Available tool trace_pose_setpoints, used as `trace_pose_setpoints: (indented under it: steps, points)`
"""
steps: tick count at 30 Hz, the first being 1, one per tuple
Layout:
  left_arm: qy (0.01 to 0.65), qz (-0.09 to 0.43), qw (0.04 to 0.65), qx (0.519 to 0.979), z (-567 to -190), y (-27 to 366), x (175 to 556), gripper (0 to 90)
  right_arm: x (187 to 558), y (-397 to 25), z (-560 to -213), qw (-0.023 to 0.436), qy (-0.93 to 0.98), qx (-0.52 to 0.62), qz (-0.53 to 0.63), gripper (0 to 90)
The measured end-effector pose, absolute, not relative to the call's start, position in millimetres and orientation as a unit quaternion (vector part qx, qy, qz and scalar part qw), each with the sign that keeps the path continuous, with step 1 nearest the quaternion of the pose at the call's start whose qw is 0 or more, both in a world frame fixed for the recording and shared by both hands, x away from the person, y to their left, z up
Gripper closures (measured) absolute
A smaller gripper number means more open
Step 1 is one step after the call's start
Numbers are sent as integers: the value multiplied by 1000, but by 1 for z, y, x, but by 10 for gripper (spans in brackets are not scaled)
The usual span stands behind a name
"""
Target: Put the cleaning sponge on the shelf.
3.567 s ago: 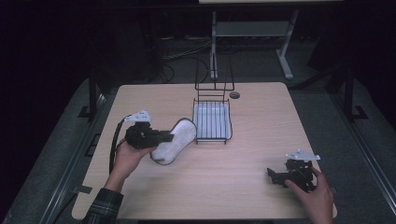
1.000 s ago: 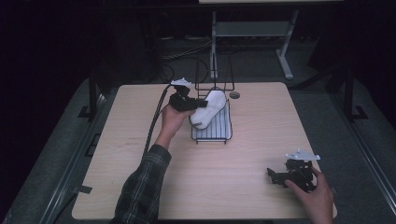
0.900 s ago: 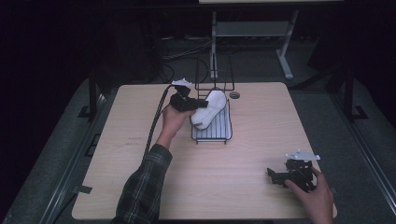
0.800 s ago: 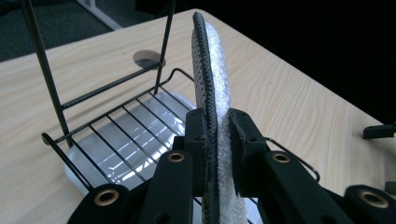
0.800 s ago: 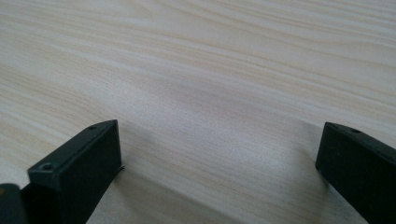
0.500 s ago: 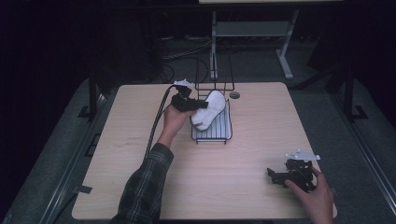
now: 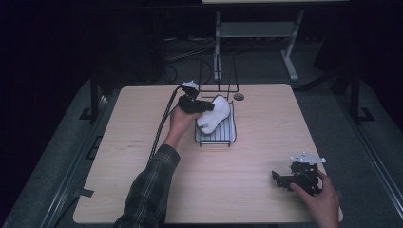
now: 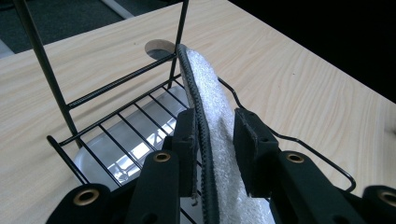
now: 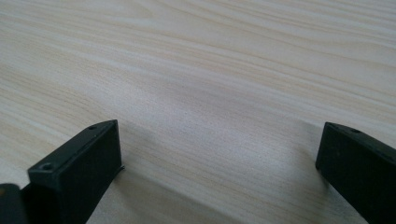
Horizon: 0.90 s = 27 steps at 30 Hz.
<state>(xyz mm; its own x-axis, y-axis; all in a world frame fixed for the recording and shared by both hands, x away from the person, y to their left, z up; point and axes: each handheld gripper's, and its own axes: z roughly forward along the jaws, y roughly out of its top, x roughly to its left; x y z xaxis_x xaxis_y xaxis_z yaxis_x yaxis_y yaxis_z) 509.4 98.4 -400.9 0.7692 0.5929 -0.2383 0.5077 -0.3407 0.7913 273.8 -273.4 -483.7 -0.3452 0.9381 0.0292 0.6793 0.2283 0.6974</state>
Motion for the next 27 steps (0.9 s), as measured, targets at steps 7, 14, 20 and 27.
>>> trace_pose_setpoints:
  steps: [7,14,20,27]
  points:
    - [335,65,453,824,-401,99,510,505,274,-273,-484,205,756,535,316,0]
    - [328,81,448,827,-396,102,505,333,274,-273,-484,205,756,535,316,0]
    - [323,72,457,826,-399,108,493,378,274,-273,-484,205,757,535,316,0]
    - [314,57,458,830,-405,114,478,566,274,-274,-484,205,757,534,316,0]
